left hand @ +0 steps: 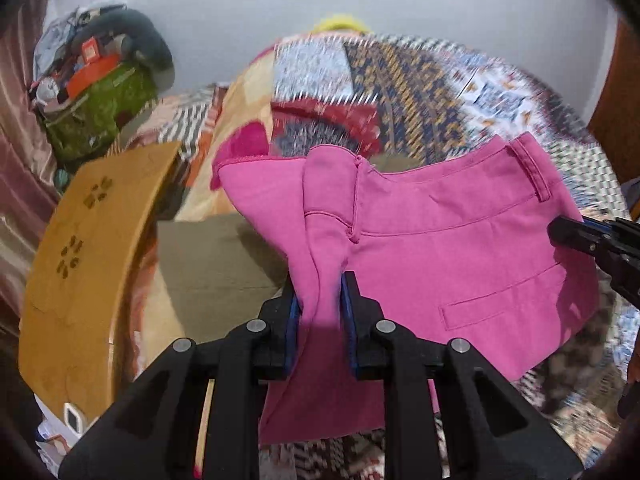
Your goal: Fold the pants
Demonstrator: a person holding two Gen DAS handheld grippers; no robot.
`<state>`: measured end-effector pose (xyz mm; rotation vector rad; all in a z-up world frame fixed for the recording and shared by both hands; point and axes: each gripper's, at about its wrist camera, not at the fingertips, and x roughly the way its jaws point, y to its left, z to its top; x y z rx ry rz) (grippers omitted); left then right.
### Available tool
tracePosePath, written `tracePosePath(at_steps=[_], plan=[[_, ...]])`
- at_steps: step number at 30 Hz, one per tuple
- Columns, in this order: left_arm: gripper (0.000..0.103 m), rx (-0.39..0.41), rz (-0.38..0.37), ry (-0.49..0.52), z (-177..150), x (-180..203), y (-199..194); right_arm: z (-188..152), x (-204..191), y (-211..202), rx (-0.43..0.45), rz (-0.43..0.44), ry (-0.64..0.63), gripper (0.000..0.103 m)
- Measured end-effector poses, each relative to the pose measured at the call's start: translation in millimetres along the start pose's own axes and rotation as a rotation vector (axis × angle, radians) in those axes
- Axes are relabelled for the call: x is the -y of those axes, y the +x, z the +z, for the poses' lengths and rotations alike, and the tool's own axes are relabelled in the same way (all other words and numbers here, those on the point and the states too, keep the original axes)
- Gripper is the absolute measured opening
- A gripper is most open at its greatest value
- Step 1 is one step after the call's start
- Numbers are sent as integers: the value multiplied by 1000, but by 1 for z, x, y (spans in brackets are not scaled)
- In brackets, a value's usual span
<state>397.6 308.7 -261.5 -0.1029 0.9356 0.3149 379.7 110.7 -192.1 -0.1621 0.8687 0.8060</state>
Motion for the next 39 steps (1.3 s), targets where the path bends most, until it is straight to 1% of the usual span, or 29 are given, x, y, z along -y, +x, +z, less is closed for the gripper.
tracePosePath(at_steps=[1,2,3,4,5,6,10,12,13,15,16,17,20,21,23,24,25,26,29,30,33,35,36,39], plan=[[25,-12,14,2,-1,-1,8,-2,2,11,-24,-9,-3,10],[32,-24,36,8,-2,-1,16,-3,2,18,-49,-16,-6,10],[42,-26,61,13,-5,-4,23,-5,3,25,-74,-27,-12,10],[47,-21,68,13,-6,-6,25,-8,3,29,-86,-37,-18,11],[55,-4,75,12,-8,-10,25,-9,4,29,-90,-38,-20,12],[59,4,81,13,-10,-12,22,-11,5,29,-94,-41,-21,12],[59,-9,105,16,-16,-23,11,-19,9,15,-119,-73,-26,13],[59,-26,108,16,-18,-30,4,-20,13,8,-136,-84,-16,15],[59,-34,112,15,-19,-34,-2,-20,14,4,-140,-89,-11,18],[59,-39,112,11,-21,-38,-17,-19,14,-6,-130,-96,0,21],[59,-36,108,6,-21,-40,-28,-20,12,-20,-115,-88,2,23],[59,-26,96,1,-22,-41,-40,-17,13,-25,-102,-84,5,27],[59,37,45,-8,-23,-39,-90,-15,2,-64,-32,-70,1,32],[59,61,35,-6,-23,-37,-105,-14,-3,-78,-4,-66,-3,32],[59,133,9,7,-26,-29,-151,-12,-15,-113,61,-57,-15,32],[59,159,2,13,-27,-25,-167,-11,-20,-129,93,-47,-24,32],[59,197,-2,20,-31,-21,-190,-11,-29,-152,136,-36,-36,32],[59,240,-3,26,-35,-16,-216,-11,-35,-166,166,-32,-45,32],[59,331,-22,26,-45,-6,-274,-14,-57,-217,264,-15,-77,32],[59,373,-28,25,-52,-2,-299,-17,-65,-236,298,-8,-86,32],[59,471,-47,26,-71,7,-357,-28,-87,-283,392,1,-115,32],[59,521,-70,19,-85,11,-388,-38,-101,-311,449,8,-135,32],[59,535,-73,16,-90,13,-398,-45,-108,-325,478,12,-144,32],[59,600,-55,8,-113,19,-432,-62,-127,-356,541,8,-172,32]])
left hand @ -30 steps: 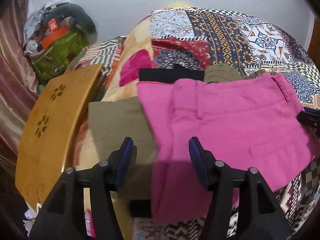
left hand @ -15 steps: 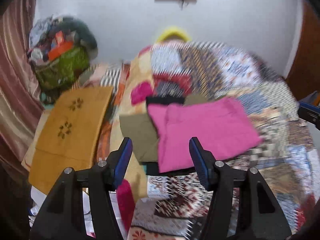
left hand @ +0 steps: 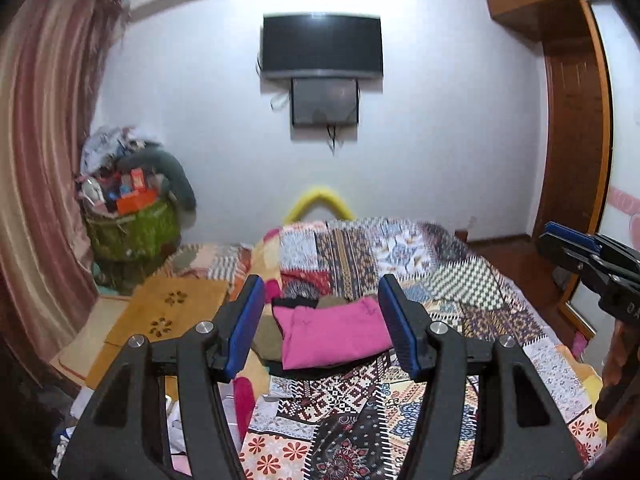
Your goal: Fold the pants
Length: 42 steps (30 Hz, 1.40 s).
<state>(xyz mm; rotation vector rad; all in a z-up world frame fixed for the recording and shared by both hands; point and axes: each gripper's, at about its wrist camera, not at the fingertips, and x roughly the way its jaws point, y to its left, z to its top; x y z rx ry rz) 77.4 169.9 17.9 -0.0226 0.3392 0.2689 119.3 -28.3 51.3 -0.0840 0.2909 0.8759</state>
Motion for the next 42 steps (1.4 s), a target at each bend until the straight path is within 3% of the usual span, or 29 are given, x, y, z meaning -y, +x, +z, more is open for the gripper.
tracePosePath(at_steps=[4,6,8,10,14,17,32,42], plan=[[60,86,21,5,-10,11,-46,-5,-21,-36,63,7,17,32],[69,102,26,1,-16,14,-61,-9,-25,-45,76,-3,31,35],[79,109,21,-13,-21,16,-74,-14,-30,-53,84,-19,36,59],[88,115,18,-26,-26,16,-81,-18,-33,-59,101,-35,42,75],[101,126,31,-38,-31,16,-90,-20,-34,-61,100,-52,60,92],[103,142,38,-52,-32,14,-97,-21,-36,-65,105,-71,51,103],[103,124,43,-99,-40,5,-95,-33,-40,-79,114,-83,58,103],[103,114,48,-78,-42,10,-94,-34,-38,-79,105,-83,64,103]])
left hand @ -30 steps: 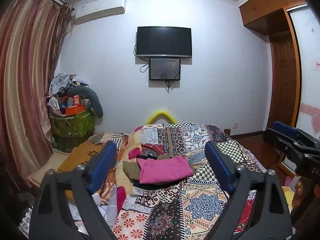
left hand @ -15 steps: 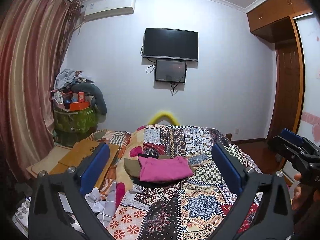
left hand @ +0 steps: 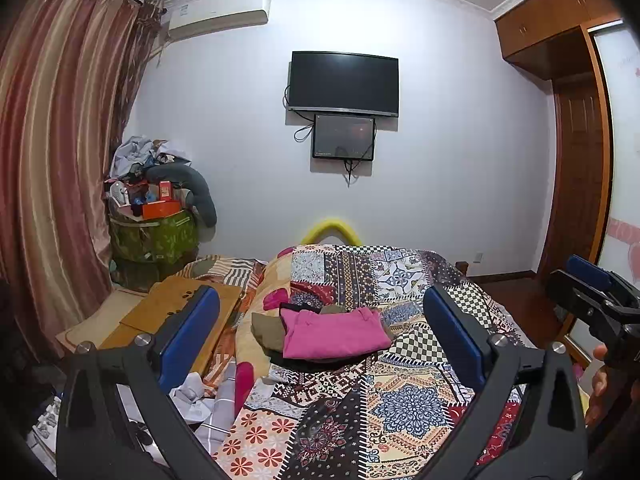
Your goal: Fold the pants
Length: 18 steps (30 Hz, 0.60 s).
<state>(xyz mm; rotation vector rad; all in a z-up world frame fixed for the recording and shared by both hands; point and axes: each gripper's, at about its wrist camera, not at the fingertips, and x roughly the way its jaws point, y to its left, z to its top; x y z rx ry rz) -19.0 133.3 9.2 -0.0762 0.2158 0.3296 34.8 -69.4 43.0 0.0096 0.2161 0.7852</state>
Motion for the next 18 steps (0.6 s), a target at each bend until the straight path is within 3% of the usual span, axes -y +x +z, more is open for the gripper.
tracePosePath(at_steps=[18], plan=[[103,-1,-12,24,1,6,3,3,3,-3,3,-6,9,103]])
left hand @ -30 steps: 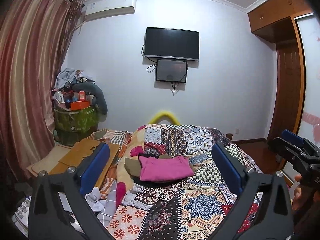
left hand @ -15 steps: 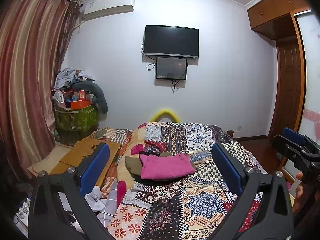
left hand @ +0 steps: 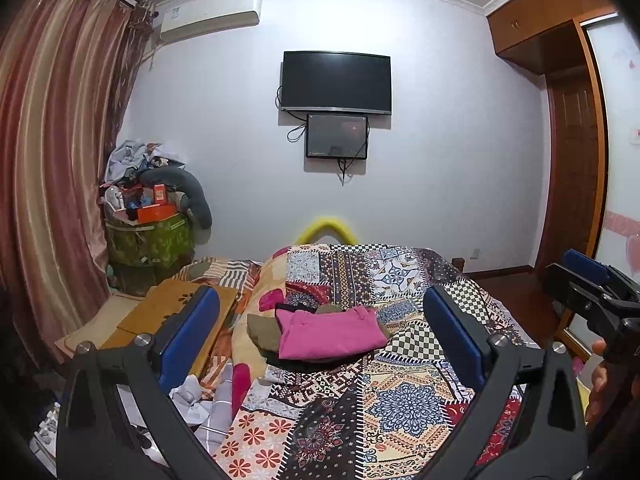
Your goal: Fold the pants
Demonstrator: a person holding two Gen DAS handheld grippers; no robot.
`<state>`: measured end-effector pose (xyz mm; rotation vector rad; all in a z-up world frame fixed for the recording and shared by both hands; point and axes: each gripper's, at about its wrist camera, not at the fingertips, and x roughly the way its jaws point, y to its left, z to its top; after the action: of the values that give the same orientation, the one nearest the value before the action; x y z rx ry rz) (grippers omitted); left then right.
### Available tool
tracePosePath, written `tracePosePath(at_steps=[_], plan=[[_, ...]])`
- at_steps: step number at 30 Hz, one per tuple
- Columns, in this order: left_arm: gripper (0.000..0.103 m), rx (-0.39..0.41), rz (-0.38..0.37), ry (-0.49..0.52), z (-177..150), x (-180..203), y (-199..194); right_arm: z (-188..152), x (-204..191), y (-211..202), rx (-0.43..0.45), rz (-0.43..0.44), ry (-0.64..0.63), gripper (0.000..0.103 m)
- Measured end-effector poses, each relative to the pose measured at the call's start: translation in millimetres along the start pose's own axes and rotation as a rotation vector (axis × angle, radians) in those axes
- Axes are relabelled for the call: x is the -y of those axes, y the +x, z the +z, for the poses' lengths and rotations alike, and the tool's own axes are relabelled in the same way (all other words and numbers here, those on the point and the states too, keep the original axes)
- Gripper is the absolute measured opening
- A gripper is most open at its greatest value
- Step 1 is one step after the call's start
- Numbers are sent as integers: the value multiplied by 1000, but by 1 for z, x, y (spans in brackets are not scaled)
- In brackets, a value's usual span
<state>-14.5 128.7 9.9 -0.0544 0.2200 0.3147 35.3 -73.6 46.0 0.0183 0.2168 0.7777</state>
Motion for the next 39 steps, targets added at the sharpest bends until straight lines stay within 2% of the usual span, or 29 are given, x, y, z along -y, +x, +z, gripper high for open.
tracePosePath(at_steps=[33,39], plan=[[103,-11,-57,16,2,8,4,0,3,-2,-2,-24,5,103],[103,-32,-75,9,0,9,7,-1,4,-2,-5,-27,7,103]])
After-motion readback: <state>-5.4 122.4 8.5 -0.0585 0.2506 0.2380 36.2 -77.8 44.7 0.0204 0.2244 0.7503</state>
